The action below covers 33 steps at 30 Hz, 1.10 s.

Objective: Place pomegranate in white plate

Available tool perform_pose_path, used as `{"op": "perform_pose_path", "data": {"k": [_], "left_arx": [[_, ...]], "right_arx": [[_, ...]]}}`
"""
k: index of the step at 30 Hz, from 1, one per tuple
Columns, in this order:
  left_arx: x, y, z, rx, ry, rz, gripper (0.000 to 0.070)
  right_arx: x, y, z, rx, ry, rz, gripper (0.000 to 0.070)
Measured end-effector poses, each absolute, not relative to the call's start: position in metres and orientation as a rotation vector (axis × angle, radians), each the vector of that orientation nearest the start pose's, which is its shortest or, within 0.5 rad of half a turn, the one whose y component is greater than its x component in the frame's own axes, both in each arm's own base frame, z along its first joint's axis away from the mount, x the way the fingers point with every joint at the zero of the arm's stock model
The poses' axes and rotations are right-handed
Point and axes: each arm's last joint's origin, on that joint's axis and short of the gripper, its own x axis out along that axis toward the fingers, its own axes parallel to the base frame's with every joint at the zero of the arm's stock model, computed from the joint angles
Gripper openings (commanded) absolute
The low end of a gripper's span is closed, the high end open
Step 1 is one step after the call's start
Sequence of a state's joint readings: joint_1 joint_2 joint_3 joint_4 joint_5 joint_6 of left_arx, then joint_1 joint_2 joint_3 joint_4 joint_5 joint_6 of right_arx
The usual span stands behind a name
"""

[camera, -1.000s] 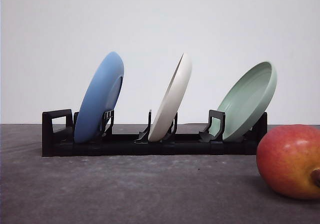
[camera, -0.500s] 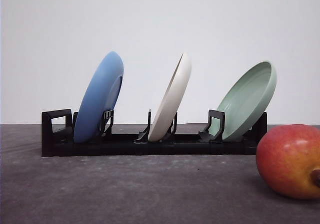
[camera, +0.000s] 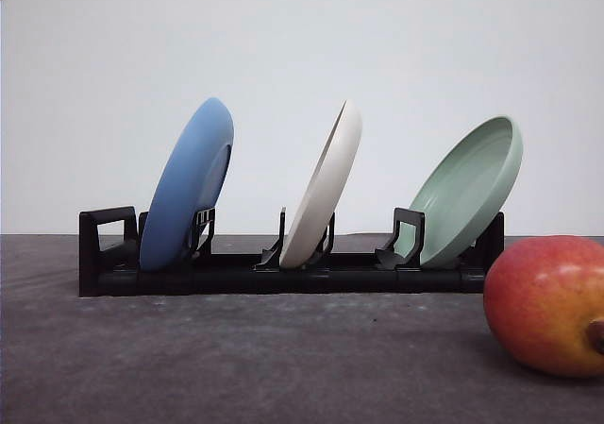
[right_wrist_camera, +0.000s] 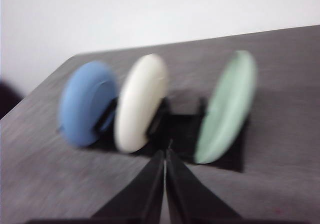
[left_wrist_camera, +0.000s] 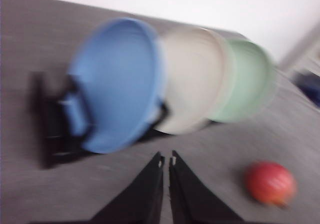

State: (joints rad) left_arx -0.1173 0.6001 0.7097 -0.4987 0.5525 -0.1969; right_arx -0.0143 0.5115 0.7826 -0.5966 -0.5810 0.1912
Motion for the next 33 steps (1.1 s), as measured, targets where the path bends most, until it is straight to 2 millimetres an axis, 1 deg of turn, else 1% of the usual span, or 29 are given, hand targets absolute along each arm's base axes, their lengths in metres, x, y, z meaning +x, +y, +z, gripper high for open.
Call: {"op": "perform_pose_path", "data": {"k": [3,5,8,11,12,13,14,15,16,17,18,19,20,21,28,33], "left_arx": [[0.128,-0.035,0.322,-0.254,0.483,-0.759,0.0002],[0.133,-0.038,0.328,-0.233,0.478,-0.832,0.0],[0.136,-0.041,0.329,-0.192,0.457,-0.909,0.0001],[0.139,-0.043,0.329,-0.171,0.45,-0.922,0.0004],[0.139,-0.043,0.328,-0.167,0.449,-0.923,0.0023],[0.139,-0.043,0.328,-0.165,0.45,-0.923,0.0062],[0.139,-0.043,0.328,-0.163,0.448,-0.924,0.0115],[0.139,-0.043,0.328,-0.16,0.447,-0.924,0.0192],[0.139,-0.043,0.328,-0.157,0.445,-0.925,0.0276],[0.139,-0.043,0.328,-0.154,0.444,-0.925,0.0373],[0.139,-0.043,0.328,-0.152,0.444,-0.925,0.0486],[0.139,-0.043,0.328,-0.151,0.443,-0.925,0.0576],[0.139,-0.043,0.328,-0.149,0.443,-0.925,0.064],[0.14,-0.043,0.328,-0.146,0.442,-0.926,0.067],[0.148,-0.052,0.323,-0.14,0.478,-0.971,0.0672],[0.163,-0.071,0.317,-0.141,0.522,-0.995,0.0673]], "right_arx": [[0.097,0.016,0.34,0.24,0.397,0.6,0.0],[0.098,0.016,0.345,0.215,0.393,0.623,0.0001],[0.097,0.017,0.346,0.199,0.39,0.643,0.0001],[0.097,0.017,0.346,0.19,0.388,0.645,0.0004],[0.097,0.017,0.346,0.189,0.388,0.645,0.0011],[0.097,0.017,0.346,0.189,0.389,0.645,0.0023],[0.097,0.017,0.346,0.189,0.389,0.645,0.0063],[0.097,0.017,0.346,0.189,0.389,0.645,0.0126],[0.097,0.017,0.346,0.189,0.389,0.645,0.0221],[0.097,0.017,0.346,0.189,0.389,0.645,0.0307],[0.097,0.017,0.346,0.189,0.389,0.645,0.0414],[0.097,0.017,0.346,0.189,0.389,0.645,0.0497],[0.097,0.017,0.346,0.19,0.39,0.645,0.0564],[0.097,0.017,0.346,0.191,0.39,0.645,0.0606],[0.097,0.017,0.346,0.229,0.403,0.637,0.0614],[0.097,0.017,0.346,0.248,0.41,0.634,0.0614]]}}
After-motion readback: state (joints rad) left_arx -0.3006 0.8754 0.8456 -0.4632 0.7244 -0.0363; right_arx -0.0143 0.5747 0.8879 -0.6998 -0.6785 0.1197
